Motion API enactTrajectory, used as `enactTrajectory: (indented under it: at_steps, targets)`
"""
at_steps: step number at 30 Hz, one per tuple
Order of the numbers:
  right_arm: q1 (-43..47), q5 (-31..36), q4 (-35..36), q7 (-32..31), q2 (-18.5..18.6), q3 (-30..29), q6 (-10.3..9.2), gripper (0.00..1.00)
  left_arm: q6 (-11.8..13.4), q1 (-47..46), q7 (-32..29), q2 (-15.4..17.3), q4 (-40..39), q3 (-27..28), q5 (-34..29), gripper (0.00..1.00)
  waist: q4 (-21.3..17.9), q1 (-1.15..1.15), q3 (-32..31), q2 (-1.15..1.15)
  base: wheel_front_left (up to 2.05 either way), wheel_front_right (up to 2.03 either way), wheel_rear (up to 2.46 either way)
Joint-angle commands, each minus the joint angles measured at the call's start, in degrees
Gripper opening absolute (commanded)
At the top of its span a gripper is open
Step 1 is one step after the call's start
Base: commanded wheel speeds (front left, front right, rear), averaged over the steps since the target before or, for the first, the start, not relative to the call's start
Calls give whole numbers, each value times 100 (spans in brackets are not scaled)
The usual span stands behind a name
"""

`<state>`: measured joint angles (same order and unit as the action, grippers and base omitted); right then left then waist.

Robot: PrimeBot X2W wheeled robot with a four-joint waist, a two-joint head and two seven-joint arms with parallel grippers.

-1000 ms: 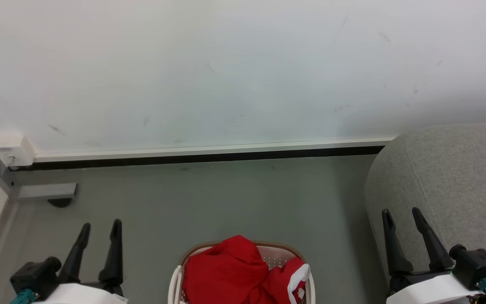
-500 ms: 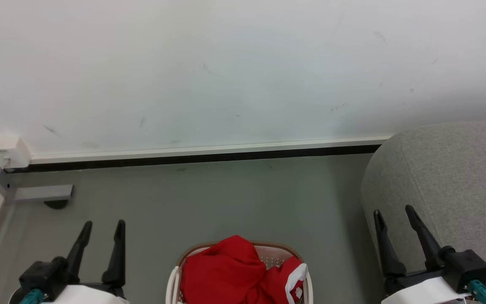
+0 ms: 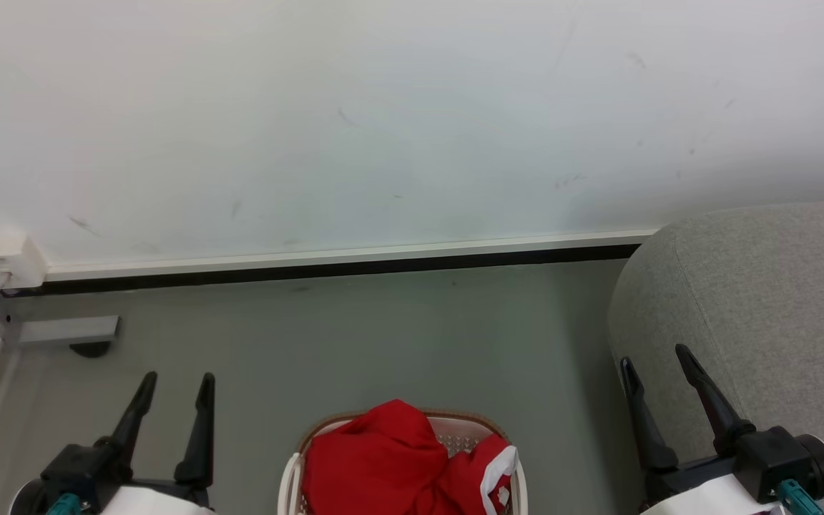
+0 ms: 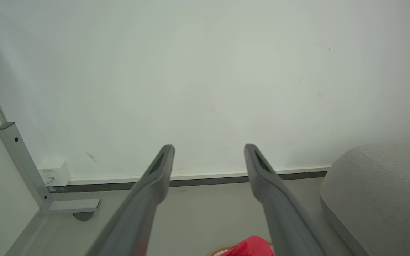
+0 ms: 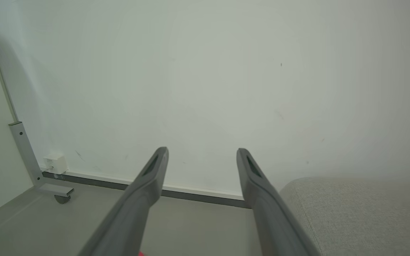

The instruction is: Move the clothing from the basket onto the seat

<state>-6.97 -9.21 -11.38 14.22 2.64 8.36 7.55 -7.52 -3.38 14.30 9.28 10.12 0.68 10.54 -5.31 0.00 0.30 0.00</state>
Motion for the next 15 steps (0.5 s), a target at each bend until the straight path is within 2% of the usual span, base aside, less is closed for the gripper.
enactTrajectory:
  at_steps: [1,7,15]
  targets:
    - [-81,123,1,59,41,14,-11,100,6,20,45,38,-4,11,-157,100,-4,0,-2,0,0,0,0]
    - [-80,304,9,104,42,58,-12,100,6,9,95,46,18,6,-301,100,-32,0,-11,0,0,0,0]
    - [-97,254,-15,95,40,67,-12,100,6,-10,89,31,50,19,-189,100,-35,0,-20,0,0,0,0]
